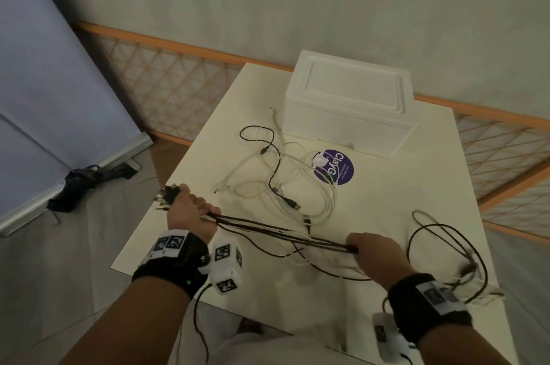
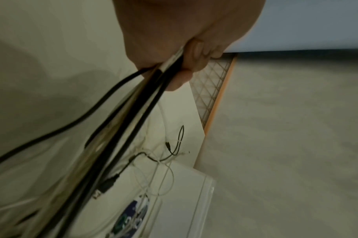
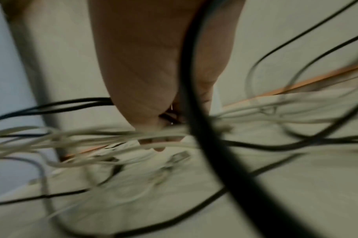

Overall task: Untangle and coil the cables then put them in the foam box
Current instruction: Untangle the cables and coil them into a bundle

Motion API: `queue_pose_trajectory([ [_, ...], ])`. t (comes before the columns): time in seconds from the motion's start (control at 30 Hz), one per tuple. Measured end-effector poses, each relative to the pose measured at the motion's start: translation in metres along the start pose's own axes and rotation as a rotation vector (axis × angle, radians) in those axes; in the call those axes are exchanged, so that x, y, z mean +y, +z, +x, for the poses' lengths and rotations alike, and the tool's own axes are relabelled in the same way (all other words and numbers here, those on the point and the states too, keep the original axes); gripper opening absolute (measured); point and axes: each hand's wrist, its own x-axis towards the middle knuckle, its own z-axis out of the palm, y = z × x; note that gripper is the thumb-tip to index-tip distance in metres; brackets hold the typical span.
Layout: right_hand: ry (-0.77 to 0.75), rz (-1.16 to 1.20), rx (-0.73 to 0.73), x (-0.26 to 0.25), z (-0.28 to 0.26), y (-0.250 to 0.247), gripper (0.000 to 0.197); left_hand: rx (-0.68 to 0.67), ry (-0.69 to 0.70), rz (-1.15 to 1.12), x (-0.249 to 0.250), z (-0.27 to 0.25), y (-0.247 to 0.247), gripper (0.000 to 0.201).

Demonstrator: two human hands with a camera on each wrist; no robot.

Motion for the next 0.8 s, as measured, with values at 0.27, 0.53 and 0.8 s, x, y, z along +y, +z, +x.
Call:
queue_pose_trajectory([
  [0.27,0.184,-0.152,-0.037,0.119,-0.038,0.003,0.027,0.028,0.082,0.147,0.033,0.014,-0.015,0.038],
  [0.53,-0.244,0.496,0.142,-0.004,-0.004,-0.073,0.083,-0.184,-0.017,0.205,-0.036,-0.019,0.022,0.042],
  [0.8,-0.318,0.1,-0.159,-0.089,0.021,-0.03,0.036,-0.187,-0.022,0.184,-0.031,-0.014,0.027,0.047],
])
